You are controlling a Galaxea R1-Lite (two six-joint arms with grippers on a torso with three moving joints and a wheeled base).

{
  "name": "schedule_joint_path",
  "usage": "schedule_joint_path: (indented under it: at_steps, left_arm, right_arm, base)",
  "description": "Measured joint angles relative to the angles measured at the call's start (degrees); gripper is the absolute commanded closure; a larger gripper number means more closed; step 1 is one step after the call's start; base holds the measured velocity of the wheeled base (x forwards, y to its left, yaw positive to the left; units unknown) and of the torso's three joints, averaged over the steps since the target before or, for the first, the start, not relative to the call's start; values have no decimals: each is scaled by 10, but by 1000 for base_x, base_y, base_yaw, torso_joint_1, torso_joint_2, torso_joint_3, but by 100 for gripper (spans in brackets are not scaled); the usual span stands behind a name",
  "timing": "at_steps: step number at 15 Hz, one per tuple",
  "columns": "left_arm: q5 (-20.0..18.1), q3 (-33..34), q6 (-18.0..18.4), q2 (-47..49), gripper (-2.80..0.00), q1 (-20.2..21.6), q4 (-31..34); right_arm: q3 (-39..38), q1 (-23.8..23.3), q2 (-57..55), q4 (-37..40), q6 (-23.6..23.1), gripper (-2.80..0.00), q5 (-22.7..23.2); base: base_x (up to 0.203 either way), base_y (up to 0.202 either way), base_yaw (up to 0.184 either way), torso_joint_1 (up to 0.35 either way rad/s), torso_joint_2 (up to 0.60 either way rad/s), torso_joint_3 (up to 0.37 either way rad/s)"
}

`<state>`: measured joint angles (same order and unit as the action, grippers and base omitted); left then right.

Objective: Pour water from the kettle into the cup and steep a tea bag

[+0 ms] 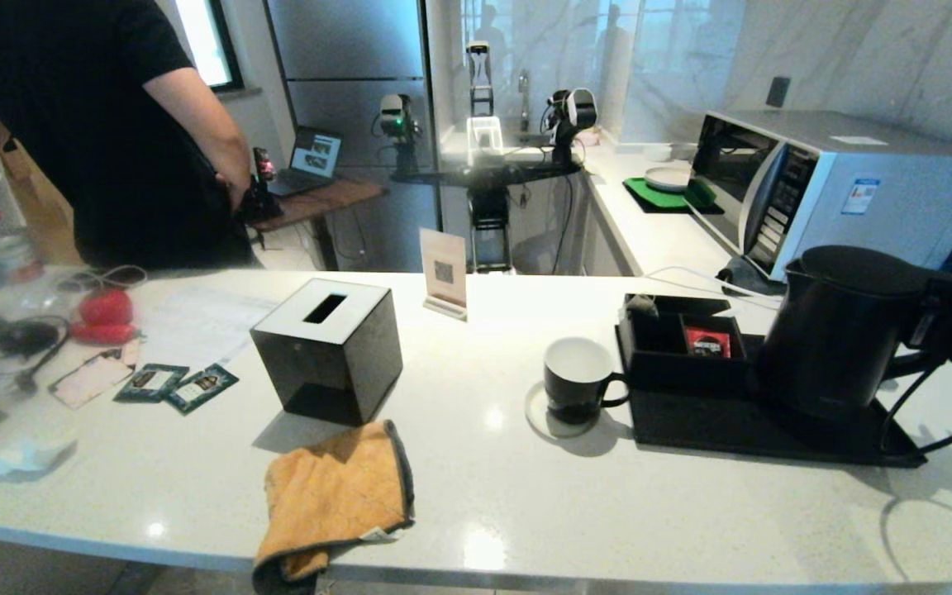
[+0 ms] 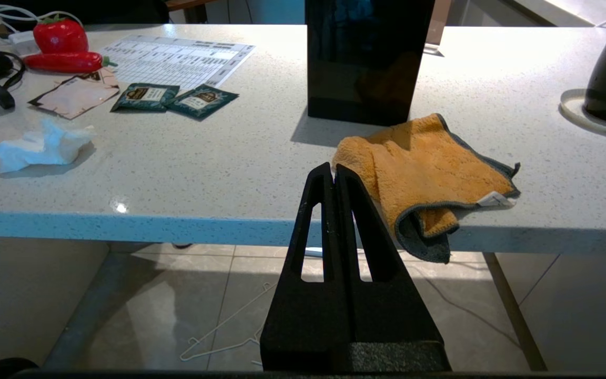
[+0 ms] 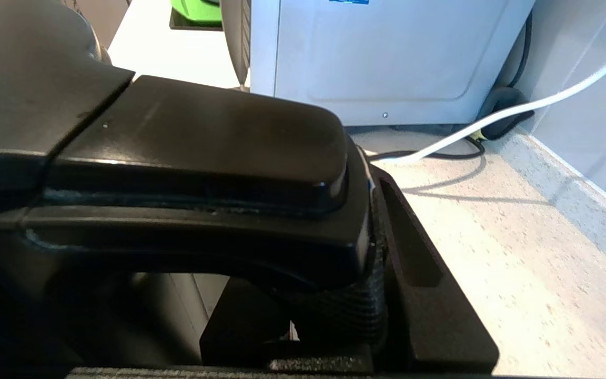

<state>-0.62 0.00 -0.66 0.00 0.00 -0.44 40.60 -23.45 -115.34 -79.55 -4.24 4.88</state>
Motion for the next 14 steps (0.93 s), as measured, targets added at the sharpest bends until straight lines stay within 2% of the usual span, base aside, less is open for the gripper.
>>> schedule_joint_path:
  at_steps: [7, 14]
  left_arm:
    - [0, 0, 0, 0, 0, 0, 0]
    - [0, 0, 0, 0, 0, 0, 0]
  right_arm:
    - [-65, 5, 98, 57, 0, 0, 0]
    - [-107, 49, 201, 146, -2, 0, -1]
  base:
    - [0, 0, 0, 0, 0, 0]
    - [0, 0, 0, 0, 0, 0]
